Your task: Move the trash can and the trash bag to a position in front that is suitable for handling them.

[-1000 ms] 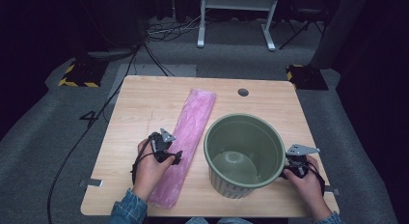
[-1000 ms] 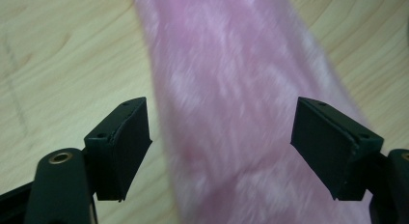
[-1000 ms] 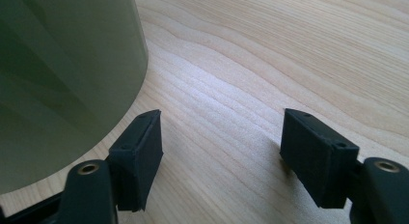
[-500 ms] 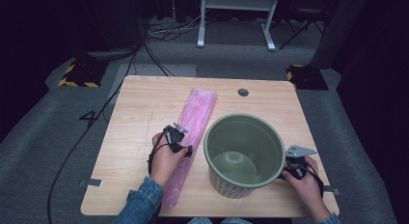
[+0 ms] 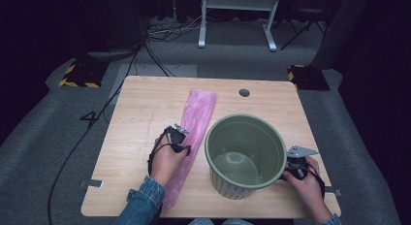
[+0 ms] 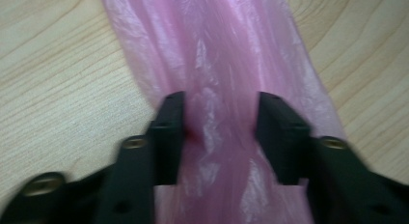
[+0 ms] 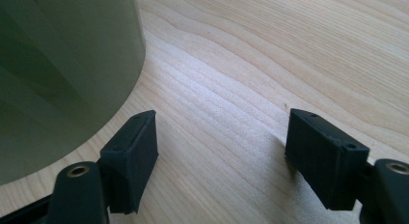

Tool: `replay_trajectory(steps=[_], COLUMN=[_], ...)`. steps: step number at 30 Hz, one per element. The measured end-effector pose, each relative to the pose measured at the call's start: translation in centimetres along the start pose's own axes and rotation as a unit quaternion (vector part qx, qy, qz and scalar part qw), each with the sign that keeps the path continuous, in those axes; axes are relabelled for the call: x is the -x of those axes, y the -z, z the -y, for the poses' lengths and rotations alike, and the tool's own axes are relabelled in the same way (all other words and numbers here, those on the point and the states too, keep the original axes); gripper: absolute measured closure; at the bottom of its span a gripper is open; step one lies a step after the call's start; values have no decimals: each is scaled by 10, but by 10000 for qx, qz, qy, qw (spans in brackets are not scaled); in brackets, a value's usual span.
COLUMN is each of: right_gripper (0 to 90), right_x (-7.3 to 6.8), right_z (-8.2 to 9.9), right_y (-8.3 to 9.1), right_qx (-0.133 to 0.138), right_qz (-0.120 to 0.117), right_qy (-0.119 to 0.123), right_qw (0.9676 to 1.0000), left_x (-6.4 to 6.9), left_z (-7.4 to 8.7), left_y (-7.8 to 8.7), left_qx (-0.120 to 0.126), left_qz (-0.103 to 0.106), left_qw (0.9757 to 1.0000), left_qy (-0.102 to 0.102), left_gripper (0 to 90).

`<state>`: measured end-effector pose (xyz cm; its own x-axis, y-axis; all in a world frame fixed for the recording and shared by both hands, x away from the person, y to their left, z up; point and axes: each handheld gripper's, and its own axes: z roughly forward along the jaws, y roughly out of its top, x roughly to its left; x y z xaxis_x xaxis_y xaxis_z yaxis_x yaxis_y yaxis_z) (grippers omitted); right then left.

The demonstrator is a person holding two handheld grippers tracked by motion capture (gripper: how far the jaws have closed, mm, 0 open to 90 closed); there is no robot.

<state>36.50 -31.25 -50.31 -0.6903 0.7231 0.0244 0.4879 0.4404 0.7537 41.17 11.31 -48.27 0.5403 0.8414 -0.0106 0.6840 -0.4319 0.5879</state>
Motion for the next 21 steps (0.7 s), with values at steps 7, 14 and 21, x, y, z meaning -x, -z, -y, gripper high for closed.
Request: replay_trajectory(steps=[7, 14, 21], right_gripper=[296, 302, 304], right_x=[-2, 1, 2], right_z=[-2, -9, -15], right_y=[1, 5, 5], right_qx=[137, 303, 372], right_qz=[-143, -198, -340], right_qy=[-76, -185, -223], right_qw=[9998, 9992, 9985], left_x=[-8, -14, -16], left_z=[8, 13, 7], left_y=[0, 11, 37], left_qx=[331, 988, 1347], left_qz=[247, 653, 1072], left_qw=[9990, 9924, 9833], left_qy=[-172, -330, -584], left_gripper=[875, 894, 894])
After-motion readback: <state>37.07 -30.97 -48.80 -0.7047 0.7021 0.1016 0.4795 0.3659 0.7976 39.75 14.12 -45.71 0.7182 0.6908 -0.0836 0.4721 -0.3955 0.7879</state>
